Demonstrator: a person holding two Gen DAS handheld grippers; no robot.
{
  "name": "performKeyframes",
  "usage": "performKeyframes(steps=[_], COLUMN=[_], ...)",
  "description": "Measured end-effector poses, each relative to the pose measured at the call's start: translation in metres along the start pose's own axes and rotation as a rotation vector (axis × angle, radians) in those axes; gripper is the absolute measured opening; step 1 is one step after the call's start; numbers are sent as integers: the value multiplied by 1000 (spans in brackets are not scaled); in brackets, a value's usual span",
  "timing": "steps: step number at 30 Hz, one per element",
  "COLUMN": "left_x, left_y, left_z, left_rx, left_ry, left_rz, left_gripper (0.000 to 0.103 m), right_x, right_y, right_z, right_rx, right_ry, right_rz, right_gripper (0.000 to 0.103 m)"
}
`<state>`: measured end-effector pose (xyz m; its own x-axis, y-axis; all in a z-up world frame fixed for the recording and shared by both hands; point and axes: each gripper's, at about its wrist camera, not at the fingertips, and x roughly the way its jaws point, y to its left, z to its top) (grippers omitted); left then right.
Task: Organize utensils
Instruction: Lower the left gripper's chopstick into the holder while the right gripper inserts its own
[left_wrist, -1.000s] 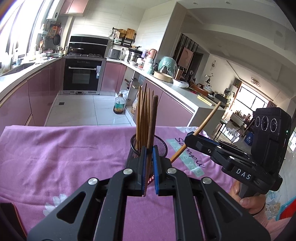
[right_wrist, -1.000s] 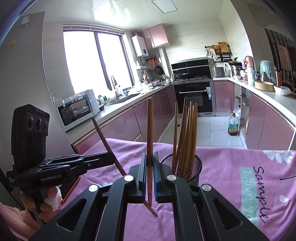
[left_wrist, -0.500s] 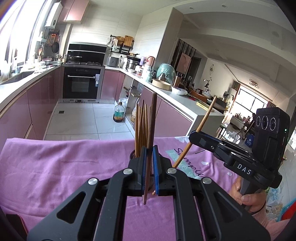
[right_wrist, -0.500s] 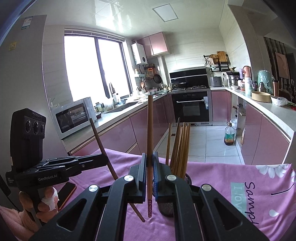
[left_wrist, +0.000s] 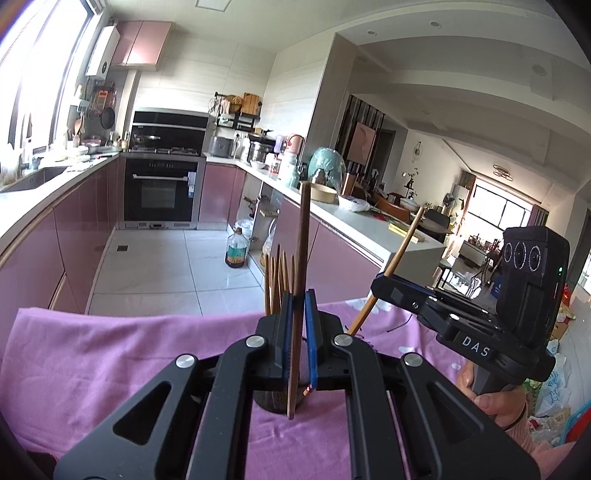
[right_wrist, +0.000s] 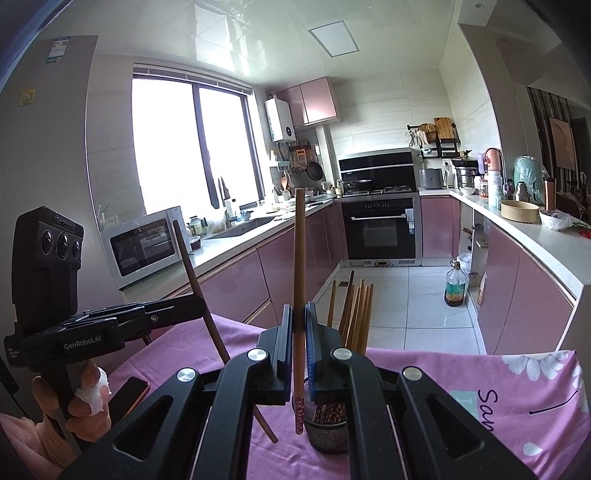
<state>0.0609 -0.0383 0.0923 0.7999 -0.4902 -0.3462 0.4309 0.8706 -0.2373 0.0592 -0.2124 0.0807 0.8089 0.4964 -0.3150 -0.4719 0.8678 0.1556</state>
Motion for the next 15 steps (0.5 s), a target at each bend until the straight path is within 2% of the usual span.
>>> performKeyframes(steps=[15], left_x=[-8], left_y=[-17], left_z=[17], left_rx=[31], left_ry=[-48], left_rz=[-7], left_gripper=[7], right_x=[9], right_y=[-9], right_z=[8], right_rx=[15], right_ry=[-13], right_rz=[-23], right_gripper=[5])
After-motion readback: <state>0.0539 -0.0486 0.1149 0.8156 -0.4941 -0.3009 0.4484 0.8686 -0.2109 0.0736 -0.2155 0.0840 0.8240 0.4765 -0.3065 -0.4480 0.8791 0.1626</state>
